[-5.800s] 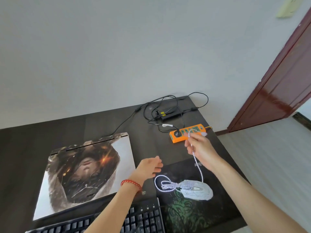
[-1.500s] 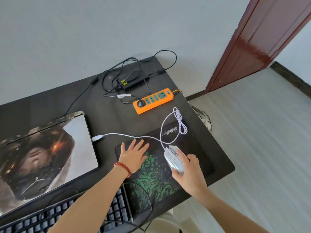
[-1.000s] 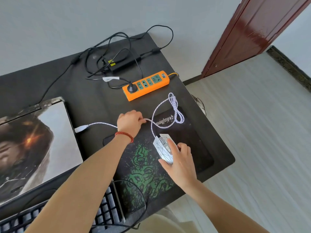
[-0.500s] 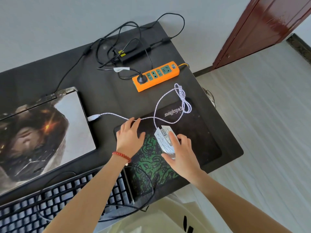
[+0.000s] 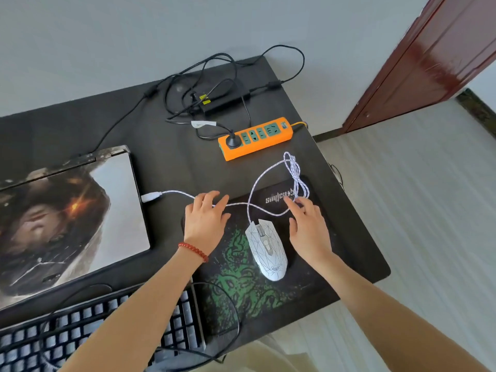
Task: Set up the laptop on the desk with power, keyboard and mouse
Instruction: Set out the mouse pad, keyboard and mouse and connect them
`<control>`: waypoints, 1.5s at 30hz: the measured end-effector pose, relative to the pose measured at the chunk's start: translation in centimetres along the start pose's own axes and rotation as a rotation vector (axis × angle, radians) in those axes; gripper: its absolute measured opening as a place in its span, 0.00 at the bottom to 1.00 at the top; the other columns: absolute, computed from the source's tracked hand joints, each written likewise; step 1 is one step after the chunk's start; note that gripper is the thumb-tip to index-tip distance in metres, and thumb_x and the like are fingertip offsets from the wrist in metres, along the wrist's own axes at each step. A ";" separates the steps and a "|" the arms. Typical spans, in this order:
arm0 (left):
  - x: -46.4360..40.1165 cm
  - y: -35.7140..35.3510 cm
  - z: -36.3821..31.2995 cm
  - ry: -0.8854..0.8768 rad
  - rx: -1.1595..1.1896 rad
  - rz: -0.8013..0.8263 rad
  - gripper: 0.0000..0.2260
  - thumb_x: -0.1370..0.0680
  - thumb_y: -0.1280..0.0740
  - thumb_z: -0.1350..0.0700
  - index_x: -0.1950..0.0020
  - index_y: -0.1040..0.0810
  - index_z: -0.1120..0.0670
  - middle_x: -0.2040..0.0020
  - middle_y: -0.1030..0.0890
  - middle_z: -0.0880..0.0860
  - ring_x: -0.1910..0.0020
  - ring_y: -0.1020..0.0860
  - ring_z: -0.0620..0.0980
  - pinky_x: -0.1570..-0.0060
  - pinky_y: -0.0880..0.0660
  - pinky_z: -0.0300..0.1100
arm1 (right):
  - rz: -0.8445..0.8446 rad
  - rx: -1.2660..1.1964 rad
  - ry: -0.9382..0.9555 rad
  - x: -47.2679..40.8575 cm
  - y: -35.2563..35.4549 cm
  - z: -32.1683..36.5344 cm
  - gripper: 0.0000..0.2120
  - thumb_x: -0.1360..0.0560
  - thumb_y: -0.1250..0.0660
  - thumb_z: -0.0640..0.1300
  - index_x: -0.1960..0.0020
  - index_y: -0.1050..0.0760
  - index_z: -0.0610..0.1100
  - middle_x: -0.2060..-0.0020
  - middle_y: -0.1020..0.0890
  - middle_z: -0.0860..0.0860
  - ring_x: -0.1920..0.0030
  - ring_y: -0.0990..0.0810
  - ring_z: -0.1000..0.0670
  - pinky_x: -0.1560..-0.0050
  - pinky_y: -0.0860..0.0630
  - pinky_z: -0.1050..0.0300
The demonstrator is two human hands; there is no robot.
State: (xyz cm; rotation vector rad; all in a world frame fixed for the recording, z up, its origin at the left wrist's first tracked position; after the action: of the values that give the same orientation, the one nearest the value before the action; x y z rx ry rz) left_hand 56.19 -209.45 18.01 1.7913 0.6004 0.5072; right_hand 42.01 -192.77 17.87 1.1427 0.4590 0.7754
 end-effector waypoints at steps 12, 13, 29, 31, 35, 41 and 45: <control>-6.3 0.9 0.6 0.171 0.014 -0.195 0.08 0.22 0.39 0.57 0.52 0.21 0.57 0.55 0.20 0.56 0.57 0.23 0.58 0.53 0.35 0.49 | -0.200 0.139 0.066 -9.7 2.6 -1.5 0.10 0.25 0.35 0.42 0.46 0.23 0.38 0.50 0.24 0.40 0.52 0.26 0.42 0.64 0.25 0.53; -6.7 1.0 0.5 0.195 0.045 -0.209 0.08 0.22 0.38 0.57 0.52 0.21 0.58 0.54 0.21 0.58 0.59 0.24 0.60 0.55 0.34 0.49 | -0.204 0.130 0.065 -10.1 2.6 -1.4 0.12 0.25 0.36 0.41 0.43 0.25 0.38 0.48 0.24 0.39 0.50 0.26 0.41 0.60 0.23 0.52; -2.0 -0.9 -0.2 0.128 0.106 -0.033 0.16 0.24 0.38 0.57 0.36 0.27 0.56 0.37 0.26 0.56 0.38 0.30 0.57 0.39 0.34 0.54 | 0.195 0.343 0.175 -6.9 0.1 -4.1 0.24 0.22 0.45 0.44 0.27 0.45 0.49 0.25 0.46 0.44 0.26 0.46 0.39 0.30 0.43 0.38; -1.5 -0.9 0.0 0.103 0.035 -0.052 0.17 0.24 0.36 0.57 0.35 0.28 0.55 0.33 0.29 0.58 0.33 0.33 0.60 0.37 0.36 0.57 | 0.187 0.360 0.212 -6.6 -0.2 -3.8 0.24 0.22 0.43 0.45 0.27 0.42 0.48 0.26 0.41 0.44 0.26 0.45 0.41 0.31 0.42 0.35; -1.8 -2.6 1.1 0.101 -0.104 0.185 0.24 0.20 0.48 0.46 0.26 0.47 0.50 0.23 0.48 0.49 0.24 0.52 0.53 0.29 0.53 0.61 | 0.234 0.469 0.230 -7.1 -1.1 -3.7 0.25 0.21 0.52 0.53 0.26 0.51 0.51 0.25 0.44 0.49 0.25 0.50 0.44 0.29 0.50 0.35; -2.6 -3.1 1.4 0.138 -0.141 0.212 0.25 0.20 0.53 0.44 0.25 0.53 0.50 0.23 0.51 0.47 0.24 0.55 0.51 0.30 0.57 0.64 | 0.177 0.524 0.094 -9.6 -0.6 -3.7 0.24 0.21 0.56 0.56 0.26 0.52 0.54 0.25 0.42 0.46 0.25 0.51 0.42 0.30 0.53 0.34; -2.9 -2.9 1.4 0.155 -0.125 0.268 0.25 0.20 0.53 0.43 0.25 0.54 0.49 0.23 0.53 0.47 0.24 0.56 0.52 0.30 0.57 0.64 | 0.248 0.443 0.078 -9.0 -0.9 -4.0 0.24 0.21 0.55 0.55 0.26 0.55 0.53 0.25 0.48 0.45 0.24 0.55 0.42 0.29 0.51 0.34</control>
State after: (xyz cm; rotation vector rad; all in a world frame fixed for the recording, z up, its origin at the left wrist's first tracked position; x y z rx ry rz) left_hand 54.39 -211.54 14.77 1.7318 0.4242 0.8547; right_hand 33.63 -197.18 15.08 1.6067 0.5789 0.9641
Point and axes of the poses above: each hand's wrist, its own x-axis away from the middle knuckle, its own y-axis out of the back of the hand, z = x × y, the point moved 3 cm from there along -x, towards the middle knuckle
